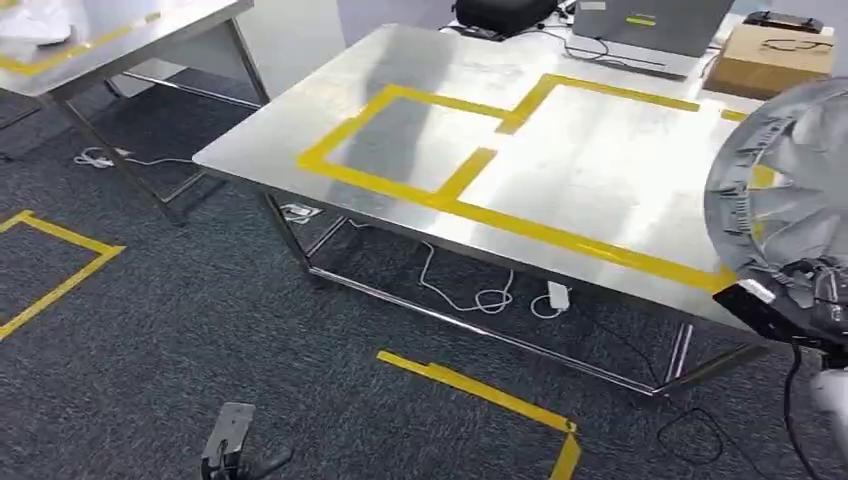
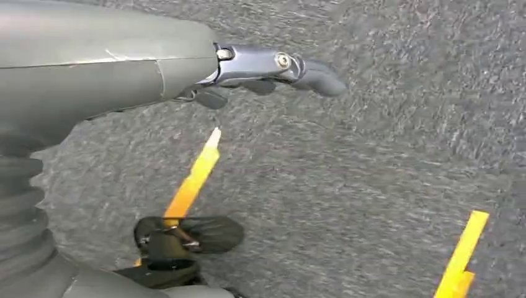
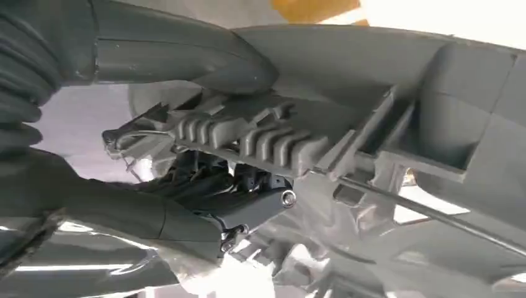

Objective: Take the parts from the cabinet and place them on the table.

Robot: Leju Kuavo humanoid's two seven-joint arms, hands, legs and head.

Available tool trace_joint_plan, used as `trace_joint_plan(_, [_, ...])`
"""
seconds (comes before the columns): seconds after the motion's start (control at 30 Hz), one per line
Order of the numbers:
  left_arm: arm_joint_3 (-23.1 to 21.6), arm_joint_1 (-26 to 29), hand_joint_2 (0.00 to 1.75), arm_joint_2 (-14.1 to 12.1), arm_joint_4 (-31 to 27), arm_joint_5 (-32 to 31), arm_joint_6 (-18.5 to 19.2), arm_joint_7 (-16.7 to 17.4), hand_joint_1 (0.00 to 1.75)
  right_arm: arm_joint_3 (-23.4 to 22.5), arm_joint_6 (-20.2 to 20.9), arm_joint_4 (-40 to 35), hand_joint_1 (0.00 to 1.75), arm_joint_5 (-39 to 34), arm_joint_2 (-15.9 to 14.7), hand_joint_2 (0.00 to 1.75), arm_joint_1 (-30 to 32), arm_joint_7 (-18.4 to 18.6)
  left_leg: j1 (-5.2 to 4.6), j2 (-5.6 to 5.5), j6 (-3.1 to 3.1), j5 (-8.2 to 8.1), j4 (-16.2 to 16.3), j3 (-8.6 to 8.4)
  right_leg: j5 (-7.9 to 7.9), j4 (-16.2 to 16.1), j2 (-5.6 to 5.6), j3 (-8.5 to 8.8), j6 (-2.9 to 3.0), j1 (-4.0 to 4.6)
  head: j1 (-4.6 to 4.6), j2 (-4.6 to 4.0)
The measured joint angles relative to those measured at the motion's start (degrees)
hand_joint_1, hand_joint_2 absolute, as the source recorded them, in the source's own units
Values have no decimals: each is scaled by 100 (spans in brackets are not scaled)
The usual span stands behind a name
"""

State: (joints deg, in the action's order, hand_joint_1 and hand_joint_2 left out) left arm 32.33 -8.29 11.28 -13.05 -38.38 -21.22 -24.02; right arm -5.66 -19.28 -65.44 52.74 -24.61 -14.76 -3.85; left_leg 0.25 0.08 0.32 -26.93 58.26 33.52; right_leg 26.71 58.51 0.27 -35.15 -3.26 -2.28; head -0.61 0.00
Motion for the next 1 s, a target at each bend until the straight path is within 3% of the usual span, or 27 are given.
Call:
trace_joint_plan(0.1, [0, -3, 175, -2, 0, -4, -2, -9, 0, 81, -20, 55, 175, -46, 50, 175, 17, -193, 23, -3, -74, -129, 110, 35, 21, 34, -12, -5, 156, 0, -2, 0])
trace_joint_plan(0.13, [-2, -4, 175, -2, 0, -15, -2, -15, 0, 120, -53, 55, 175, -56, 81, 175, 10, -298, 22, -3, -86, -308, 397, 157, 22, 34, -16, -2, 182, 8, 6, 0])
trace_joint_plan(0.2, [-4, -1, 175, -4, 0, -26, -2, -17, 0, 195, -173, 55, 175, -41, 149, 175, -4, -494, 21, -3, -84, -749, 1417, 627, 26, 35, -9, -1, 224, 51, 11, 0])
trace_joint_plan(0.23, [-4, 2, 175, -4, 0, -37, -2, -17, 0, 247, -208, 55, 175, -19, 190, 175, -6, -545, 16, -3, -63, -848, 1782, 809, 31, 35, -2, 4, 240, 81, 9, 0])
trace_joint_plan(0.27, [-7, 2, 175, -4, 0, -53, -2, -17, 0, 285, -216, 53, 175, 14, 214, 175, -10, -575, 0, -3, -31, -831, 1894, 886, 31, 35, 6, 10, 254, 110, 9, 0])
trace_joint_plan(0.3, [-11, -1, 175, -4, 0, -61, -2, -15, 0, 369, -223, 53, 175, 70, 247, 175, -10, -612, -33, -8, 33, -660, 1746, 839, 36, 35, 15, 20, 269, 150, 8, 0])
trace_joint_plan(0.33, [-18, -7, 175, -4, 0, -68, -2, -15, 0, 420, -227, 48, 175, 110, 262, 175, -14, -623, -75, -15, 114, -403, 1354, 685, 37, 34, 21, 22, 277, 185, 9, 0])
trace_joint_plan(0.37, [-33, -9, 175, -4, 0, -79, -2, -13, 0, 483, -245, 33, 175, 140, 284, 175, -19, -638, -132, -24, 214, -141, 844, 469, 35, 32, 25, 22, 280, 209, 4, 0])
trace_joint_plan(0.4, [-46, -9, 175, -13, 0, -90, -2, -11, 0, 545, -276, 7, 175, 164, 313, 175, -30, -665, -224, -40, 353, 82, 283, 216, 28, 28, 25, 20, 291, 221, 4, 0])
trace_joint_plan(0.43, [-50, -11, 175, -52, 0, -111, -4, -4, 0, 610, -327, -6, 175, 186, 363, 175, -33, -678, -237, -6, 445, 7, 134, 130, 29, 30, 23, 11, 286, 254, -16, 0])
trace_joint_plan(0.53, [-68, -7, 175, -35, 0, -116, -13, 2, 0, 756, -374, -71, 175, 264, 419, 175, -67, -674, -267, 24, 423, 54, 80, 133, 9, 7, 4, 4, 255, 209, 10, 0])
trace_joint_plan(0.57, [-77, -15, 175, -26, 0, -118, -13, 4, 0, 796, -374, -102, 175, 304, 422, 175, -75, -658, -242, 26, 430, 97, -13, 108, -5, -22, 2, 20, 220, 238, 13, 0])
trace_joint_plan(0.6, [-87, -18, 175, -22, 0, -122, -15, 9, 0, 829, -369, -118, 175, 339, 420, 175, -77, -640, -165, 34, 370, 165, -135, 50, 50, 8, -4, -44, 217, 230, 11, 0])
trace_joint_plan(0.63, [-92, -30, 175, -26, 0, -125, -17, 13, 0, 864, -363, -118, 175, 370, 422, 175, -113, -597, -172, 27, 371, 191, -199, 28, 160, 123, -2, -88, 192, 235, -9, 0])
trace_joint_plan(0.73, [-131, -25, 175, -11, 0, -153, 32, 46, 0, 986, -287, -83, 175, 476, 424, 175, -291, -560, -161, 35, 373, 209, -199, 45, 778, 1445, -1, -672, 92, 171, -5, 0])
trace_joint_plan(0.77, [-140, -24, 175, -11, 0, -151, 85, 44, 0, 1025, -249, -42, 175, 527, 424, 175, -318, -553, -153, 36, 371, 208, -195, 46, 826, 1674, -6, -779, 57, 153, -5, 0])
trace_joint_plan(0.83, [-144, -24, 175, -11, 0, -140, 229, -6, 0, 1112, -177, 76, 175, 638, 424, 175, -373, -466, -124, 35, 335, 194, -176, 43, 545, 1369, -21, -617, -10, 107, -7, 0])
trace_joint_plan(0.9, [-153, -26, 175, -9, 0, -127, 381, -85, 0, 1203, -138, 250, 175, 726, 409, 175, -468, -426, -78, 34, 253, 149, -100, 46, 28, 272, -71, -36, -92, 38, -9, 0])
trace_joint_plan(0.93, [-153, -29, 175, -32, 0, -120, 446, -127, 0, 1256, -140, 427, 175, 774, 406, 175, -540, -389, -101, 27, 195, 121, -58, 70, 151, 11, -100, 116, -138, 43, -19, 0])
trace_joint_plan(1.0, [-160, -33, 175, -46, 0, -118, 463, -162, 0, 1333, -153, 630, 175, 809, 374, 175, -619, -389, -134, 22, 142, 123, 25, 129, 124, 5, -41, 132, 55, 53, -7, 0])
